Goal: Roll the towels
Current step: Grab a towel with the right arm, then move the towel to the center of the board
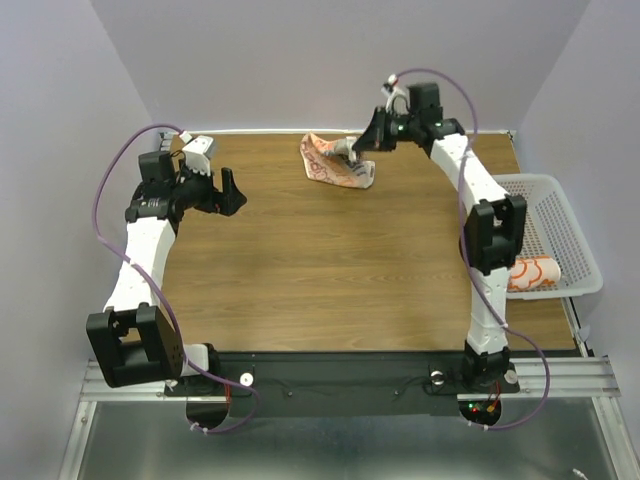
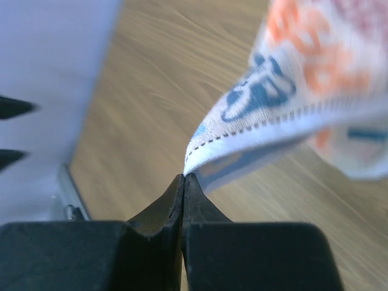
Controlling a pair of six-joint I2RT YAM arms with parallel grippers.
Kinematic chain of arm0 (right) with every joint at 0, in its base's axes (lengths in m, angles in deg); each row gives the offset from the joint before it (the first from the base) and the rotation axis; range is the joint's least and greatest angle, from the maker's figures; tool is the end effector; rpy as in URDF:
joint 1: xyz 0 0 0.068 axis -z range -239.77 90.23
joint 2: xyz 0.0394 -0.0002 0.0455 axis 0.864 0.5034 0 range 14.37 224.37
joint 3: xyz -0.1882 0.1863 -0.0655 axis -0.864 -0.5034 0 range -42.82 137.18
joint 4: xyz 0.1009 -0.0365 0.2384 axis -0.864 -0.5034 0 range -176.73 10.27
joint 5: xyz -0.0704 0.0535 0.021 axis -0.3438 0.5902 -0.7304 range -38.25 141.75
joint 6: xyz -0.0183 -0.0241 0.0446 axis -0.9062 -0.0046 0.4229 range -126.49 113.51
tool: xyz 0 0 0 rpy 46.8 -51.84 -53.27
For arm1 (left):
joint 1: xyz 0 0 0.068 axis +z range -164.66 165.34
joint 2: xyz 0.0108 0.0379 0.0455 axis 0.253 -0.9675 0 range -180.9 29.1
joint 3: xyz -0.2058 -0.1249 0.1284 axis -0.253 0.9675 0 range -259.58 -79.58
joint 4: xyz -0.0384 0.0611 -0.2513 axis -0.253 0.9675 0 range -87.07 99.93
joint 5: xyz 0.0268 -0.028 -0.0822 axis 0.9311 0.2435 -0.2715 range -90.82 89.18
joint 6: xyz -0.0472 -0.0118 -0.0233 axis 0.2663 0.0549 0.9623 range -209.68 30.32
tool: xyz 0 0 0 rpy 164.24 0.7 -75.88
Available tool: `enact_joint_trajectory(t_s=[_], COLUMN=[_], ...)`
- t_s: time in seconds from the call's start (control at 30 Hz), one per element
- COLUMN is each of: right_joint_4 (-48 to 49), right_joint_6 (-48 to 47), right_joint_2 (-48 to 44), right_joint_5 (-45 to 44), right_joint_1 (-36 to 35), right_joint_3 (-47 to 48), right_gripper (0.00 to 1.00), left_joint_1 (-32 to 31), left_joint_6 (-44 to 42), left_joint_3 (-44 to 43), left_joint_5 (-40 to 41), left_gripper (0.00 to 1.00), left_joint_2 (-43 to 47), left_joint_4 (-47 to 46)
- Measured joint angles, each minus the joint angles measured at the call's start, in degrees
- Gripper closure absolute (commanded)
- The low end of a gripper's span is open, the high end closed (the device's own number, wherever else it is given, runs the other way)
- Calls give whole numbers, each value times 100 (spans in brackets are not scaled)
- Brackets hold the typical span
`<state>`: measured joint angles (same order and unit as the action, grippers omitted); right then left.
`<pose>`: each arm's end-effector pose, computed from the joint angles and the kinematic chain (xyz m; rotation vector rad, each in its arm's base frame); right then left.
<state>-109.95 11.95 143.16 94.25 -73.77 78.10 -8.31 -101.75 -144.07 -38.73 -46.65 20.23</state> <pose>0.4940 0.1479 0.2832 -0.3346 2.2385 1.1327 0.2973 0.0112 0.3315 0.4945 1.9257 -0.4753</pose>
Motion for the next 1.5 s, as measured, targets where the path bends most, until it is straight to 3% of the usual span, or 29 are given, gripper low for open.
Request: enact_joint_trajectory(t_s=[0.27, 0.43, 0.8, 1.03, 1.27, 1.5], right_joint_4=[1178, 1416, 1425, 1497, 1720, 2424], right_joint_6=[870, 973, 1110, 1027, 1043, 1145], right_joint_2=[-1355, -1464, -1484, -1617, -1589, -1366], right_joint_5=[479, 31, -461, -614, -951, -1392], right_joint_1=[0, 85, 459, 402, -280, -1602], right_joint_3=[791, 1176, 1272, 1165, 1519, 2422], right_gripper=[100, 99, 99, 99, 99, 99], left_joint_1=[-2, -127, -1235, -1270, -931, 179], left_joint_6=[249, 315, 509, 949, 1519, 1978], left_joint_3=[199, 494, 1252, 1235, 1119, 940], left_joint_5=[-258, -243, -179, -262, -345, -398], left_gripper=[1, 1, 1, 1, 1, 1], left_joint_2=[251, 339, 299, 157, 295, 1078], left_joint_4=[-396, -527, -1276, -1967, -2387, -2542])
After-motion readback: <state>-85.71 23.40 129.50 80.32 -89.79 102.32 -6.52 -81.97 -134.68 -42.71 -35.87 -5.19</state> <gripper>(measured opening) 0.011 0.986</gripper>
